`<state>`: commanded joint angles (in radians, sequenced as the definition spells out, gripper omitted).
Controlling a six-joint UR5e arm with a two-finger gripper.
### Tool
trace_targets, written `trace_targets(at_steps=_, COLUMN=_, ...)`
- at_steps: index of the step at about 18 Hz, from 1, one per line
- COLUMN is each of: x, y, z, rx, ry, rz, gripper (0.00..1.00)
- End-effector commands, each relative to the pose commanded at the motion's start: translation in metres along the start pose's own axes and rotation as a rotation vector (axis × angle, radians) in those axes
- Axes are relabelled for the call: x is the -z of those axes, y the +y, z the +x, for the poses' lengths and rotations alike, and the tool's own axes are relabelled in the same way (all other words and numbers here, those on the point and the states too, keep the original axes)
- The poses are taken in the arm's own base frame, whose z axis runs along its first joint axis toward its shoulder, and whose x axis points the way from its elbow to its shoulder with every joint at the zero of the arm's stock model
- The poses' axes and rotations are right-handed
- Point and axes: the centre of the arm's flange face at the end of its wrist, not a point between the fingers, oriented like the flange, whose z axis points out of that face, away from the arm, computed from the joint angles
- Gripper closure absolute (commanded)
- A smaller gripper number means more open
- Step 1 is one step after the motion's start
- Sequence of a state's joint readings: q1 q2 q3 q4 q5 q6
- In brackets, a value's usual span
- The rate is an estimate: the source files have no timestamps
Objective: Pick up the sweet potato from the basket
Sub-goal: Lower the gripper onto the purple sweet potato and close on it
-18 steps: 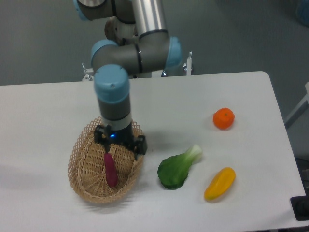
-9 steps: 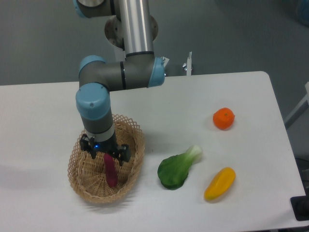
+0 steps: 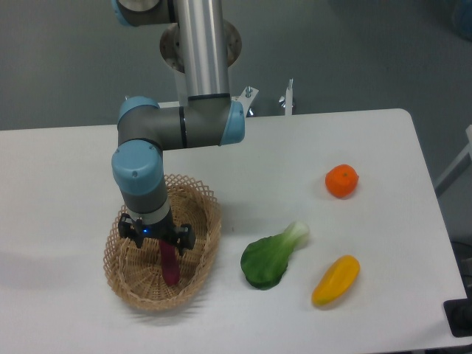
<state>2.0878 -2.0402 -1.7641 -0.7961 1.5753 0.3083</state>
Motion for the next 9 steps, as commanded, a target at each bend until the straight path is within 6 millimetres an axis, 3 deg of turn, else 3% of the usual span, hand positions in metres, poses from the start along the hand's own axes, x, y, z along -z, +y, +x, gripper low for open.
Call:
trace_targets(at_steps=5, x=-0.0058, y=0.0002, z=-0.0023, rx=0.0, ry=-0.02, rz=-0.014, gripper=0.01)
trace_targets(at_steps=6, x=-0.0058, y=0.0002, z=-0.0023, rx=0.0, ry=-0.02, rz=-0.014, gripper=0.09)
trace_targets(at_steps=9, x=-0.0011, y=-0.0025, z=-0.0034, rx=-0.005, ry=-0.024, rz=-0.005, gripper=0.52)
